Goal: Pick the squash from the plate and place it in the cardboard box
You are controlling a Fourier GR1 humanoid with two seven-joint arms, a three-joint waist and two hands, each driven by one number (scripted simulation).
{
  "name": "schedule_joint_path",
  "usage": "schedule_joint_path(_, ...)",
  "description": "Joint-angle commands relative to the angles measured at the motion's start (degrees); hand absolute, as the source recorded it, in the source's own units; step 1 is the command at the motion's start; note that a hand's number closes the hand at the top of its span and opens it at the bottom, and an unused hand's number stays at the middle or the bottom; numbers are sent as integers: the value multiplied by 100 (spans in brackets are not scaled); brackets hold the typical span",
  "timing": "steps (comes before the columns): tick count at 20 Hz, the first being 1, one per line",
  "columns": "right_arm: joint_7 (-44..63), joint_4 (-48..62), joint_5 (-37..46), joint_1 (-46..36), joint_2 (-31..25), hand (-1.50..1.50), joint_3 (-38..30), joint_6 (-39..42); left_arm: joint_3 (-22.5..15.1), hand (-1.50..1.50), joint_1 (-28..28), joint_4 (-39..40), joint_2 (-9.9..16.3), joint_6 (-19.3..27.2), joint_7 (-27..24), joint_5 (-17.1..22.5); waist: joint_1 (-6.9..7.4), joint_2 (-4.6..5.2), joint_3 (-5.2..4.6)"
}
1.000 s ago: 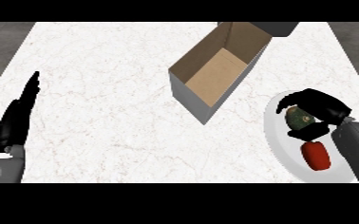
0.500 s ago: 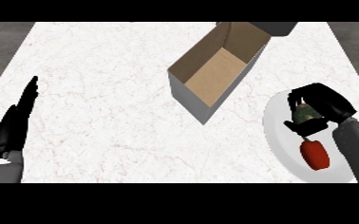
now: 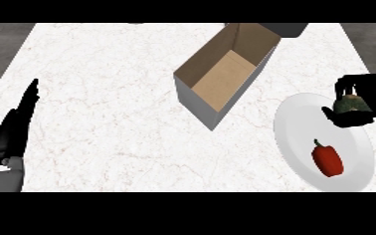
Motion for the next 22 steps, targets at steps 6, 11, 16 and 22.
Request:
schedule_joint_path(6,-124,-1805,-757,14,20,150,-490,35,108,0,223,8,-8,-71,-245,31,18,0,-2)
schedule_joint_path(11,488,-2685,-1047,-344,141,150,-285,969,81,0,-6,225,-118,94,-298,-137,36,11,-3)
schedule_joint_path(16,1472,-3034,-1496,-839,841,150,-111,1496,-17,0,80,-168,-121,-78,42,-113,87,2,0)
schedule_joint_path(22,2394,-2854,-1346,-1393,1668,150,176,1242,124,0,-135,227,-100,-49,-171,-151,74,19,0)
